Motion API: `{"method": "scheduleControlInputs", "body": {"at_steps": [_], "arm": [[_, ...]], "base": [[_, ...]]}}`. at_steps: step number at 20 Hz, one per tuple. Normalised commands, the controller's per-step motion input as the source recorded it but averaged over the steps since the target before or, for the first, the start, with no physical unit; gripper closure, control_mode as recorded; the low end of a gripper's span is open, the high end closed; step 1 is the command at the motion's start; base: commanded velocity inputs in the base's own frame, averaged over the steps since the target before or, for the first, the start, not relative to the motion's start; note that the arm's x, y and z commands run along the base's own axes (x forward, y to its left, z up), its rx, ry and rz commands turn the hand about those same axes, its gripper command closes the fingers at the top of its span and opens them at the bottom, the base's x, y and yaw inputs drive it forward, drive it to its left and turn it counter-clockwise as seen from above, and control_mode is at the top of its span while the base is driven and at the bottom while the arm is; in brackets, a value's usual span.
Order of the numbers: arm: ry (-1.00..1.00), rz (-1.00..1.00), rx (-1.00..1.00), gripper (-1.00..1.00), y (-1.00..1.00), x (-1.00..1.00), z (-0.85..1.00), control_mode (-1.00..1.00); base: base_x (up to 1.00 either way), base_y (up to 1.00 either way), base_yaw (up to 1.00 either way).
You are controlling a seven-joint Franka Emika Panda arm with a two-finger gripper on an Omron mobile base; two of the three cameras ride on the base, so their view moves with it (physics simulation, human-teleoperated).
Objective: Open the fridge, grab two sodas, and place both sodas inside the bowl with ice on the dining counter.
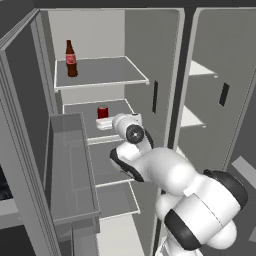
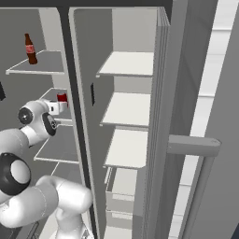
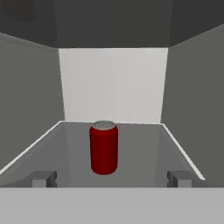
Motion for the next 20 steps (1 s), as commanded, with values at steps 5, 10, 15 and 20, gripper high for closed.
{"method": "scheduleControlInputs", "body": {"at_steps": [5,10,15,20], "arm": [[0.00,0.00,0.01,-1.00,0.08,0.26,0.00,-1.00],[0.00,0.00,0.00,-1.00,0.15,0.27,0.00,-1.00],[0.00,0.00,0.00,-1.00,0.12,0.25,0.00,-1.00],[0.01,0.00,0.00,-1.00,0.06,0.22,-0.02,-1.00]], "base": [[0.00,0.00,0.00],[0.00,0.00,0.00],[0.00,0.00,0.00],[0.00,0.00,0.00]]}}
